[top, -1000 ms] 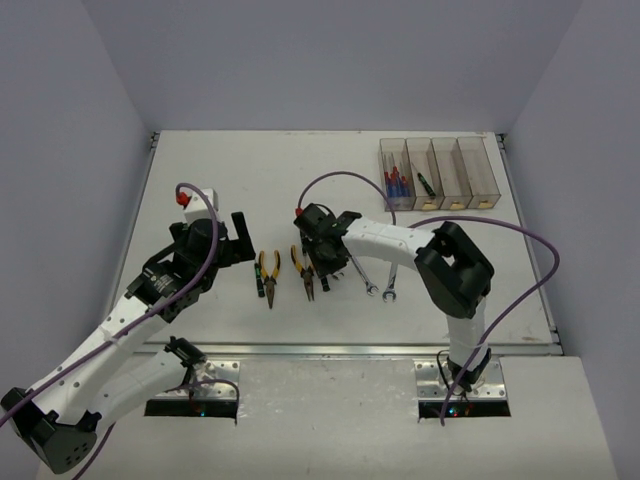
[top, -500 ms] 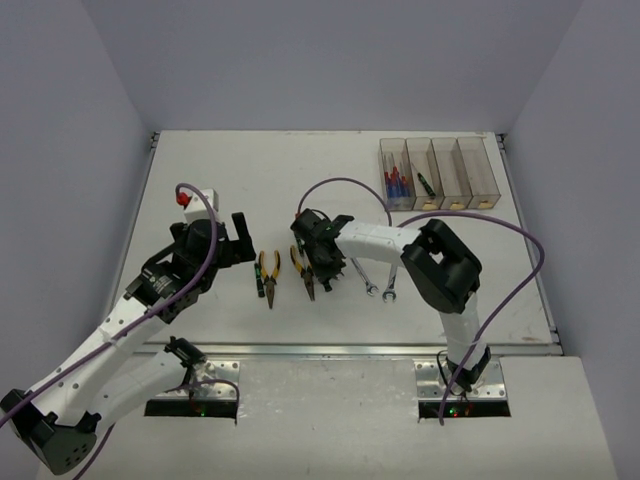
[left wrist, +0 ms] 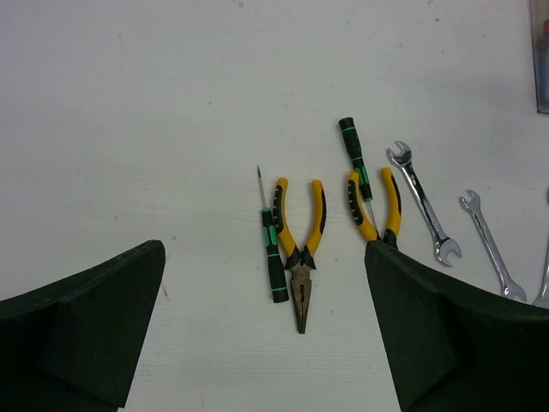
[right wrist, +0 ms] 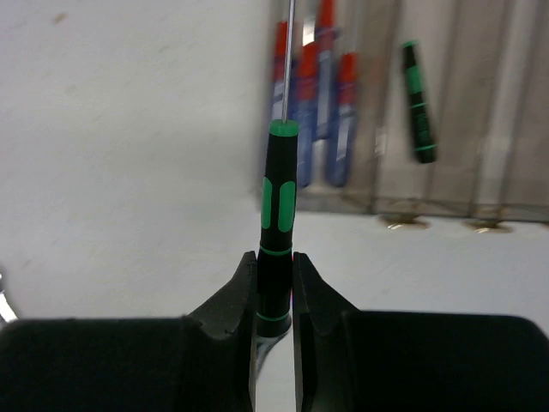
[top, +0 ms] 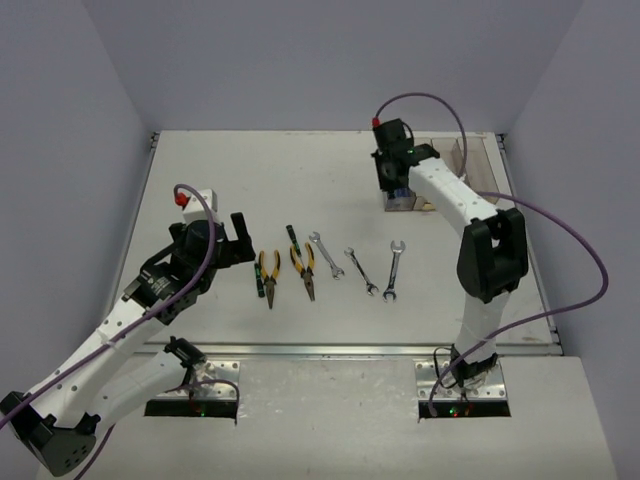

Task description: Sort the tools into containers

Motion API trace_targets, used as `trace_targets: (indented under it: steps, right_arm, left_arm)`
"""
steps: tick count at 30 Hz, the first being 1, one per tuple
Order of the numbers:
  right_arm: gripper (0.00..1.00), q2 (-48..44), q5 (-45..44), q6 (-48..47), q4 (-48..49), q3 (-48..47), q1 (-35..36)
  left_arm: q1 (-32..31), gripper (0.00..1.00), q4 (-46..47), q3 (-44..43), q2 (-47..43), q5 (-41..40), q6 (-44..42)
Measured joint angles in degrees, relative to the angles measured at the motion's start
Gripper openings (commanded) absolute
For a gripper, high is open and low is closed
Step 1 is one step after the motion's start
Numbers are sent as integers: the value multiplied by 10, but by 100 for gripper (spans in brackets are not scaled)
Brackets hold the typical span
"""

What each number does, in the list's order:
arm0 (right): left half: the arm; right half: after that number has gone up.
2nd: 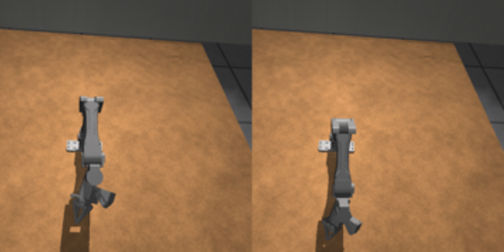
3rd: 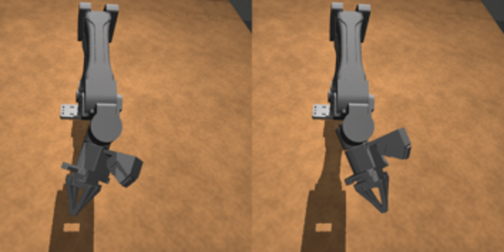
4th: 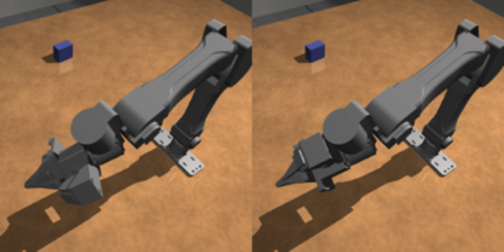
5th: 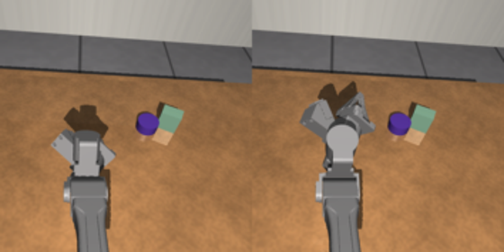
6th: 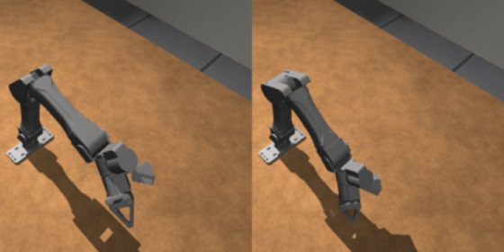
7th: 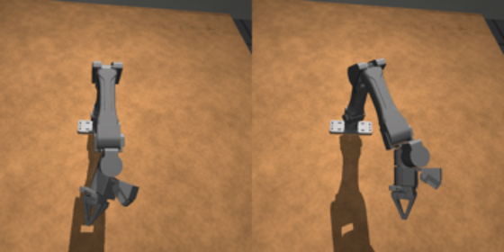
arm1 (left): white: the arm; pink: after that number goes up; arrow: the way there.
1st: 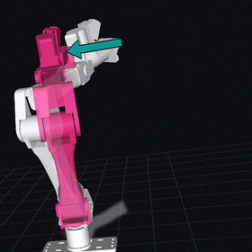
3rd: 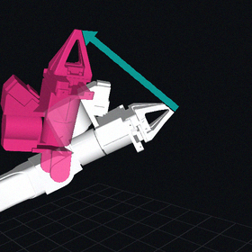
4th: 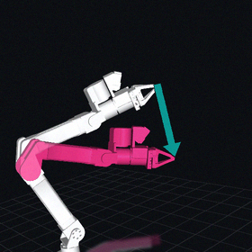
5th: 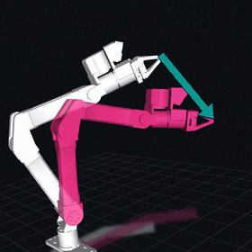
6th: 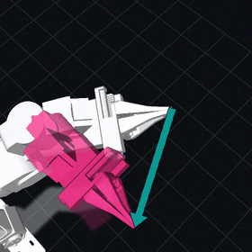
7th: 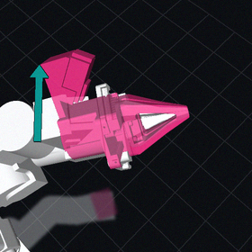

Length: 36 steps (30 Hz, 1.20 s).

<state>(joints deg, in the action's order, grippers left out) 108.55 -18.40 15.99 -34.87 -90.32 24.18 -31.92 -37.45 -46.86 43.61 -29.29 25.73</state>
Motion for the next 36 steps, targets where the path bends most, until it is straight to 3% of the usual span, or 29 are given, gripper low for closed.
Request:
trace_targets:
  steps: [4, 6, 11, 15, 21, 24, 28, 31, 36]
  right_arm:
    - [0, 81, -23, -72, 1, -112, -104]
    - [5, 129, -25, -99, -11, -165, -140]
    - [27, 229, -21, -160, -40, -263, -177]
    - [59, 259, -15, -186, -59, -276, -175]
    - [62, 248, -4, -173, -88, -273, -169]
    - [62, 189, 31, -136, -103, -228, -169]
    - [61, 22, 119, -78, -80, -69, -153]
    - [61, -91, 154, -45, -63, 41, -103]
    - [61, -197, 231, 1, 0, 211, -29]
  left_arm:
    - [0, 100, 0, 0, 0, 1, 0]
    - [0, 100, 0, 0, 0, 1, 0]
    - [0, 100, 0, 0, 4, 2, 0]
    - [0, 100, -1, 0, 17, -4, 2]
    - [0, 100, -25, -19, 61, 5, 21]
    - [0, 98, -20, -43, 104, 36, 48]
    - [0, 89, 20, -49, 184, 69, 84]
    - [0, 62, 41, -89, 289, 72, 103]
    - [0, 60, 64, -171, 468, 60, 129]
